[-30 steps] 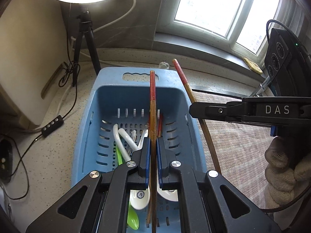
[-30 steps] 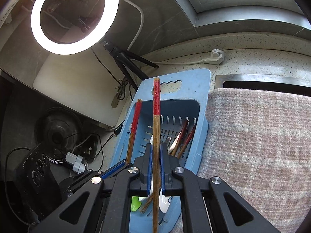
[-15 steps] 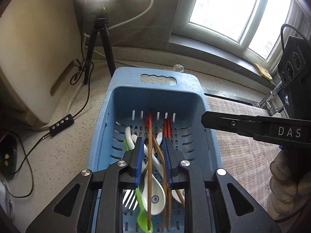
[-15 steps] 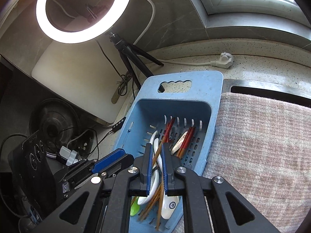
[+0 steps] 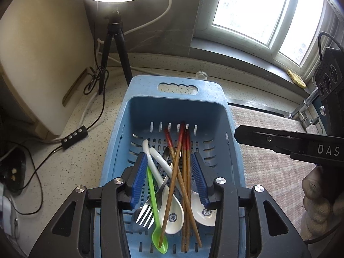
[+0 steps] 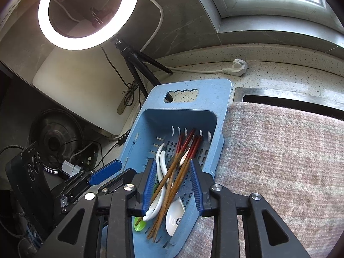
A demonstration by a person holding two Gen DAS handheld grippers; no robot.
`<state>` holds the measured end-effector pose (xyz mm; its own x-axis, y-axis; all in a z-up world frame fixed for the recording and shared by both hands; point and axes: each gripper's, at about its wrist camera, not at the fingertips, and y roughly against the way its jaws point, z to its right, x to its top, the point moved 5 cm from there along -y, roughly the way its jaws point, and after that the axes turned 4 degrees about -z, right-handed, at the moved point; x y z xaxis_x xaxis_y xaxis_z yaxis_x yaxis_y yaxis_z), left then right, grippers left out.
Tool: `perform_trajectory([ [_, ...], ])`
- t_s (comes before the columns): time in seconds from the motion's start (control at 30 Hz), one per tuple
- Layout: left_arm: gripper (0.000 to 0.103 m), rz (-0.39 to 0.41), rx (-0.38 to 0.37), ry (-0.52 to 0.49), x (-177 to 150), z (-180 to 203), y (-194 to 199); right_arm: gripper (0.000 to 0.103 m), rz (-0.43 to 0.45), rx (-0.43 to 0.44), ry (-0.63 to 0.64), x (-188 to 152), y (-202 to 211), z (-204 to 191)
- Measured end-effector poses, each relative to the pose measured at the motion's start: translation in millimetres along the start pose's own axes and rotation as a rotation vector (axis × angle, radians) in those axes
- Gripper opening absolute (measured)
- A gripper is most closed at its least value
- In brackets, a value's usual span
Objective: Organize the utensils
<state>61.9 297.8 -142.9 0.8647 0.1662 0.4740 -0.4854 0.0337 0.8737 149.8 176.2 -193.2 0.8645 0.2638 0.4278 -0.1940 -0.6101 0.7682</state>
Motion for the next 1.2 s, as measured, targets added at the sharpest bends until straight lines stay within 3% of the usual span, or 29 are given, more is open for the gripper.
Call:
perform_trajectory([
  [0.07,0.047,-0.002,0.005,0.009,0,1,1,0.038,0.005,0.001,-0.003,-1,3,4],
  [0.17,0.051,-0.004,0.02,0.015,0,3,3,0.039,0.007,0.0,-0.005,-2,8,9],
  [0.23,0.059,-0.001,0.034,0.02,0,5,5,0.04,0.01,-0.001,-0.004,-3,12,12],
  [0.43,0.065,0.007,0.065,0.035,-2,13,15,0.041,0.044,0.002,0.019,-7,29,21],
  [0.57,0.069,0.023,0.097,0.044,-4,21,26,0.054,0.079,0.006,0.054,-9,44,25],
  [0.63,0.073,0.035,0.117,0.05,-5,26,32,0.054,0.094,0.003,0.075,-10,52,27],
  [0.73,0.073,0.051,0.129,0.067,-8,34,41,0.056,0.103,0.003,0.11,-12,63,29],
  [0.83,0.077,0.063,0.146,0.095,-12,42,51,0.065,0.109,0.01,0.142,-15,74,31],
  [1.2,0.079,0.114,0.177,0.162,-33,84,80,0.074,0.146,0.011,0.225,-30,120,48],
])
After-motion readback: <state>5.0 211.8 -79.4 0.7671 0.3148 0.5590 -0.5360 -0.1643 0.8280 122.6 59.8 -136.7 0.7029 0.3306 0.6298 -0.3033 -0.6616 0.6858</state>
